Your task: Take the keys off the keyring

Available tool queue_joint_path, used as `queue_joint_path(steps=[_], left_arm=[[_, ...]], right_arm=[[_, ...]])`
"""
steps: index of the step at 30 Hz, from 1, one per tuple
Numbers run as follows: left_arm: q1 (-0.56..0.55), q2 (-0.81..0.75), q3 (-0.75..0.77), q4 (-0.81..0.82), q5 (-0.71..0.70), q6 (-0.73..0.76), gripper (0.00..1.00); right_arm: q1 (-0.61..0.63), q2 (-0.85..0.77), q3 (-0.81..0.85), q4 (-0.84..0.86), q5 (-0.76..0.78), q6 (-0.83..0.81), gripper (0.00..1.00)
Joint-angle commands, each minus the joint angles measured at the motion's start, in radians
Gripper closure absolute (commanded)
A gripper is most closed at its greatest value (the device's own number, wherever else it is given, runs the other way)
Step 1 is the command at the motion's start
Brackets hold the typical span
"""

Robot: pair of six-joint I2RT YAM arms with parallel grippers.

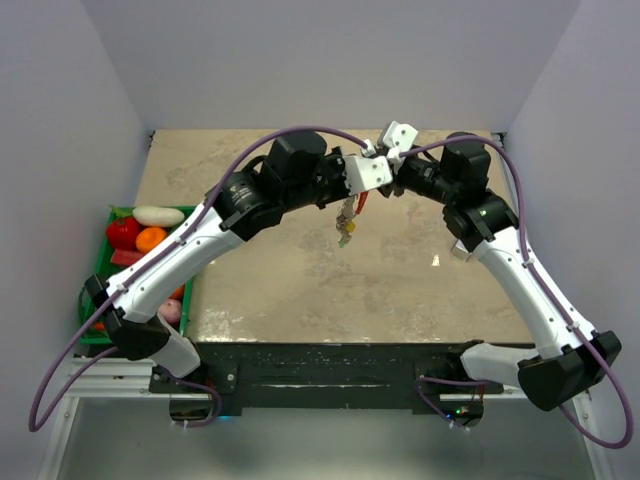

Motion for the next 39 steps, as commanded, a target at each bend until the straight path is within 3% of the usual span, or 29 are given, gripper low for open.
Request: queue_joint_path(steps=[1,39], left_arm=[[-0.004,-0.036,0.015,0.054,0.007,-0.008,1.0],[0.047,-0.051,0.012,0.064,0.037,-0.046,1.0]], right_arm=[[0.004,-0.009,0.029,0.041,0.012,0.014,0.54],[0.005,-0.072,0.059,-0.085,0.006,-0.035,0.54]])
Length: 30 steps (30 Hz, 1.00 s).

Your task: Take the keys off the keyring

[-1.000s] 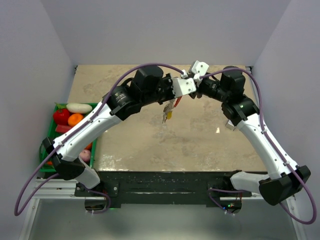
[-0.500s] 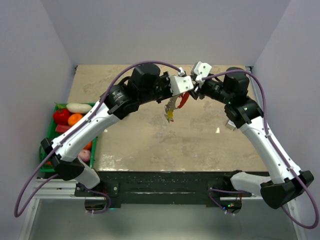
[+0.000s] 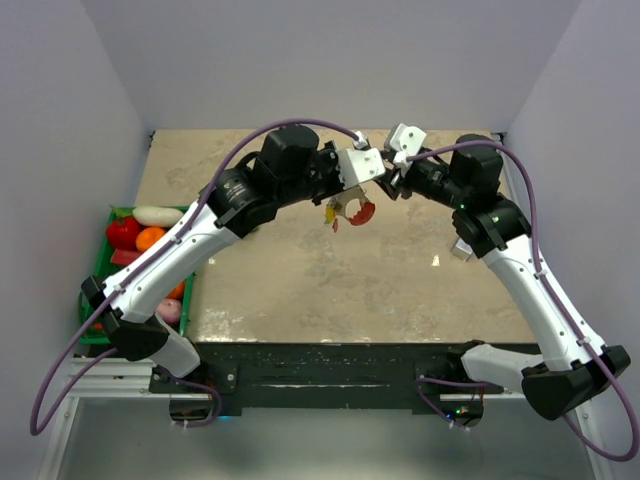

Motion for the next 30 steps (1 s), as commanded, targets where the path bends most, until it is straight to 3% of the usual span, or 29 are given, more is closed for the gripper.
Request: queue_joint_path(steps=[1,13,17,21,30], left_arm=[[0.009,-0.041,0.012,0.065,0.011,-0.018,1.0],[0.013,-0.038,0.014,0.071,-0.008,-0.026,1.0],[0.015,-0.034,0.014,0.077,-0.021,-0.028,1.0],[0.015,-0.026,0.017,0.085,-0.041,-0.034,1.0],[0.015,-0.005,0.029,0.106,-0.087,-0.044,1.0]], right_arm=[[0.006,-0.021,0.033,-0.009,-0.026,-0.008,0.54],[0.004,-0.049,0.124,-0.11,-0.065,-0.045,0.54],[0.004,-0.052,0.17,-0.203,-0.18,-0.089,0.55],[0.007,-0.038,0.185,-0.3,-0.438,-0.161,0.53],[0.07,-0.001,0.066,-0.273,-0.45,-0.212,0.52]])
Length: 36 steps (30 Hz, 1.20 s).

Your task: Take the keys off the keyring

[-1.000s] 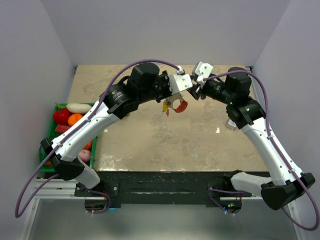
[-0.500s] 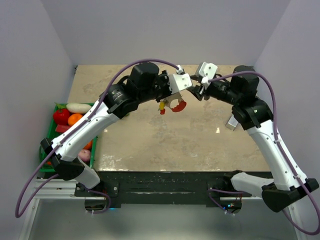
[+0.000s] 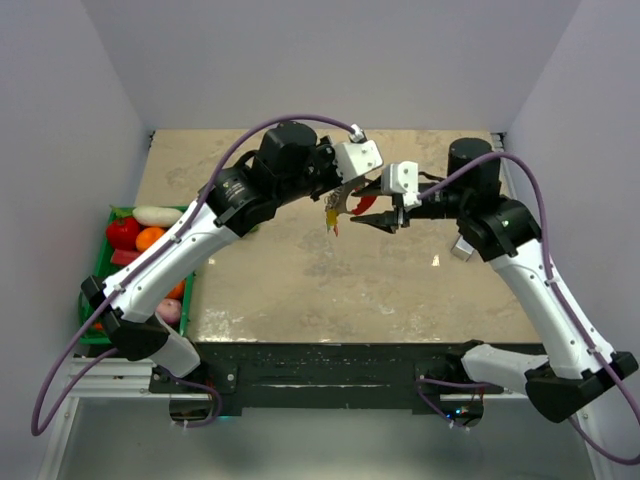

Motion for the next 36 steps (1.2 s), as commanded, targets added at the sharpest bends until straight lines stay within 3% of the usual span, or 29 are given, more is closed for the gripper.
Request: queue_joint_path(steps=[1,8,16,24,36], left_arm=[[0.004,0.001,0.03,0.09,-0.04,-0.023,1.0],[0.004,0.021,0.041,0.101,-0.06,-0.032,1.0],[0.004,0.033,0.043,0.105,-0.069,-0.037,1.0],[0.004,0.035,0.043,0.108,-0.072,-0.043,1.0],[0.004,0.026,0.027,0.108,-0.072,-0.048,1.0]], right_arm=[[0.041,0.019,-0.048,0.031,0.006,-0.013,0.53],[0.079,0.044,-0.14,0.223,0.162,0.111,0.6],[0.084,0.082,-0.17,0.423,0.36,0.227,0.61],[0.084,0.101,-0.194,0.506,0.508,0.243,0.59],[0.067,0.081,-0.202,0.542,0.59,0.286,0.55]])
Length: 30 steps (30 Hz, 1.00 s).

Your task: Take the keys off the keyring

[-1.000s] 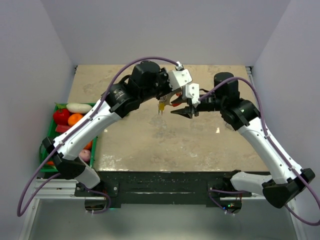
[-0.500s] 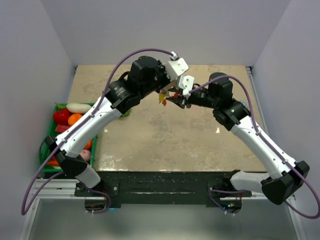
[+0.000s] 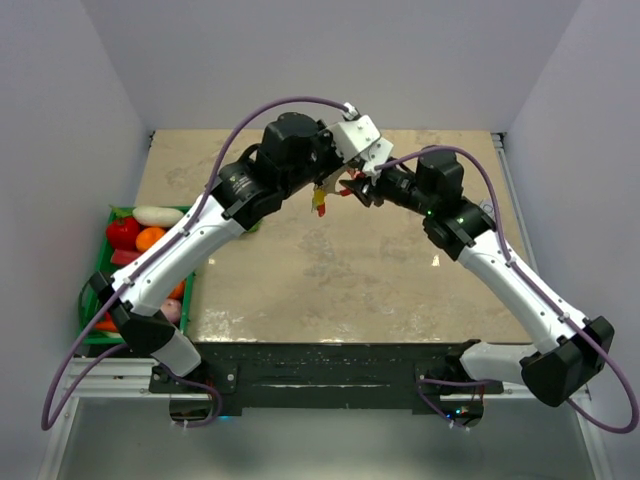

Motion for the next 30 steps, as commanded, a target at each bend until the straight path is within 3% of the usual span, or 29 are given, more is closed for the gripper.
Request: queue_joint_path(steps=[1,6,15,21,30], left_arm=[[-0.024,-0.019,0.006,0.004,0.048,0.035,1.0],[-0.004,-0.013,-0.011,0.001,0.036,0.014,1.0],[0.122,0.05,0.073,-0.037,0.192,-0.147,1.0],[0.157,0.088,0.113,-0.037,0.299,-0.25,1.0],[0.252,0.147,0.142,-0.006,0.554,-0.425,1.0]], right_arm=[[-0.019,-0.021,0.017,0.073,0.089,0.053,0.54],[-0.052,-0.054,0.014,0.061,0.04,0.094,0.53],[-0.193,-0.098,-0.121,0.211,-0.282,0.255,0.52],[-0.21,-0.105,-0.138,0.269,-0.519,0.311,0.52],[-0.21,-0.079,-0.132,0.303,-0.533,0.315,0.52]])
